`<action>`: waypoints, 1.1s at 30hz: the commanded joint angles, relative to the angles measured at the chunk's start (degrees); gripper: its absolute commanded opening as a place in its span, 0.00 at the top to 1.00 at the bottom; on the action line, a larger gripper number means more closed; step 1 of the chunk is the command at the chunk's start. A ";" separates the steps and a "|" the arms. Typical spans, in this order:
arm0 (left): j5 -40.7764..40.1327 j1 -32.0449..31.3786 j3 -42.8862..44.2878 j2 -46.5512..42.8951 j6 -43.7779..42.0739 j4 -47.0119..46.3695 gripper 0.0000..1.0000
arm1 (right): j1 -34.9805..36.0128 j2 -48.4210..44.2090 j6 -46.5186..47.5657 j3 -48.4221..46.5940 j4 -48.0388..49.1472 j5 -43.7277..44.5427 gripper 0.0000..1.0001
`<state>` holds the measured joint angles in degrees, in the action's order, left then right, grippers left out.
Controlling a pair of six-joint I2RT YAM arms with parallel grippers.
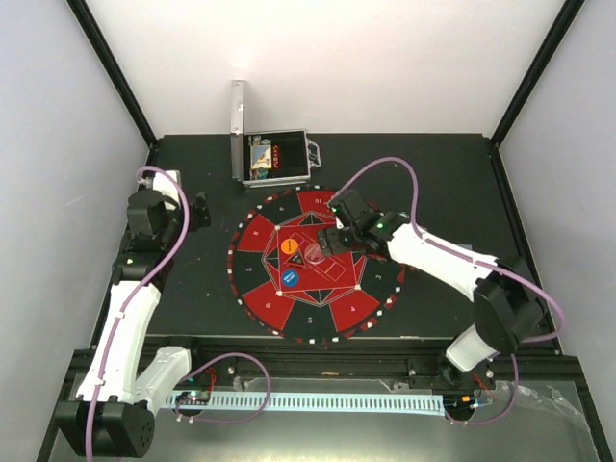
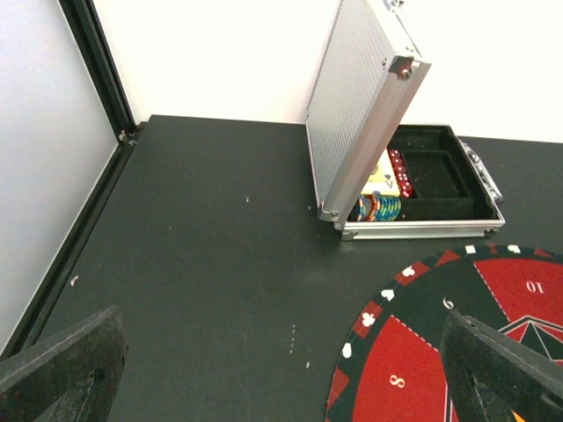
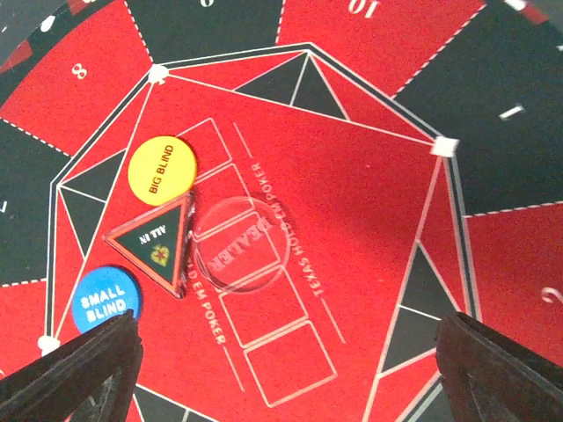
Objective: Distribute texas hold em gaming equipment
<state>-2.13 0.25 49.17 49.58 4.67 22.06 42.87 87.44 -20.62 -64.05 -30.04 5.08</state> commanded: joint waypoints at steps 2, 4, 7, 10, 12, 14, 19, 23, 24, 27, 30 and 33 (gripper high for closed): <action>0.28 -0.08 -0.45 -0.17 -0.24 -1.41 0.01 | 1.17 5.33 -4.87 -4.55 0.15 -1.58 0.10; 0.82 -0.16 -0.28 0.06 -0.04 -1.35 0.01 | 1.18 8.03 -6.07 -5.51 0.40 -1.39 0.12; 1.90 -0.23 -0.30 0.23 -0.01 -1.58 0.01 | 1.19 12.50 -7.43 -7.83 -0.19 -1.50 0.14; 1.87 -0.50 -0.40 0.25 -0.09 -1.70 0.01 | 1.52 16.60 -7.62 -10.37 -0.78 -1.87 0.18; 1.65 -0.71 -0.54 0.25 -0.14 -1.81 0.01 | 2.11 18.98 -7.24 -12.06 -2.05 -0.84 0.19; 1.30 -0.97 -0.51 0.57 -0.14 -1.61 0.01 | 2.74 21.24 -6.53 -13.53 -3.47 -0.14 0.19; 1.55 -1.30 -0.71 0.18 -0.29 -1.80 0.01 | 3.96 25.55 -4.63 -15.56 -4.47 -0.34 0.22; 1.60 -1.64 -1.19 -0.60 -0.45 -2.07 0.01 | 4.62 27.83 -3.88 -17.03 -5.16 0.37 0.23; 1.60 -1.70 -1.18 -0.56 -0.51 -2.03 0.01 | 4.79 28.28 -3.82 -17.29 -5.32 0.43 0.23; 1.60 -1.75 -1.17 -0.46 -0.54 -2.03 0.01 | 5.25 29.23 -3.42 -18.13 -5.95 1.31 0.23; 1.48 -1.76 -1.03 -0.40 -0.46 -1.97 0.01 | 5.58 30.09 -3.83 -18.34 -6.63 2.28 0.23; 1.50 -1.92 -1.00 -0.53 -0.44 -1.96 0.01 | 5.65 30.79 -4.75 -18.00 -6.47 2.85 0.23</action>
<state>-1.17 -1.26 47.86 49.84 4.67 21.34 48.05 116.42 -24.84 -81.14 -35.14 5.87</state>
